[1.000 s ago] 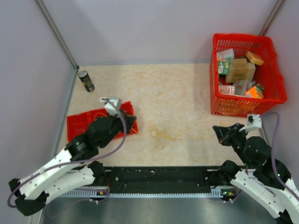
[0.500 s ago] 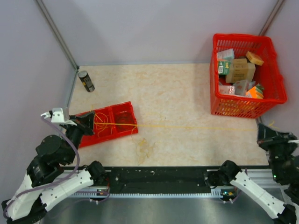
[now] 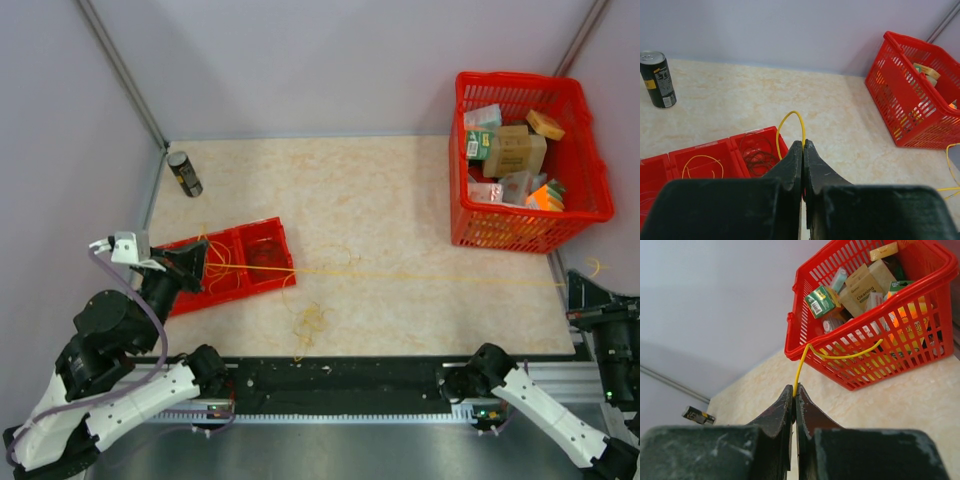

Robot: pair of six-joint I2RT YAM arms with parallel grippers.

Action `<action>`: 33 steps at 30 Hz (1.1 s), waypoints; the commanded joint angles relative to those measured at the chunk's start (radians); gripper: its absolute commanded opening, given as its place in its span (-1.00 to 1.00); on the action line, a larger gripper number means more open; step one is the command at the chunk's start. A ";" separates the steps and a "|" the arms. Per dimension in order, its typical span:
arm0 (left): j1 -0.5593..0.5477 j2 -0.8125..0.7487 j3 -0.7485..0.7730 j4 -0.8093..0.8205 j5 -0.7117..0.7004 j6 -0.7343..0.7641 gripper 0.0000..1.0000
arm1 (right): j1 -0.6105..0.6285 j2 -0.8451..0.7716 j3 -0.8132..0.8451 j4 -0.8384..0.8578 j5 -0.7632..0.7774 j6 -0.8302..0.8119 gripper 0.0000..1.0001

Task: Untangle the cables

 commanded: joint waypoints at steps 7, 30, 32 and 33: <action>0.014 0.198 0.072 0.149 0.252 -0.045 -1.00 | 0.017 0.214 -0.197 0.081 -0.363 0.052 -0.18; 0.012 0.499 0.489 0.379 0.604 -0.139 -1.00 | 0.312 1.147 -0.371 1.032 -0.699 0.110 0.98; 0.014 0.501 0.517 0.390 0.625 -0.145 -1.00 | 0.312 1.206 -0.372 1.118 -0.732 0.106 0.97; 0.014 0.502 0.531 0.396 0.631 -0.144 -1.00 | 0.313 1.242 -0.362 1.136 -0.756 0.123 0.96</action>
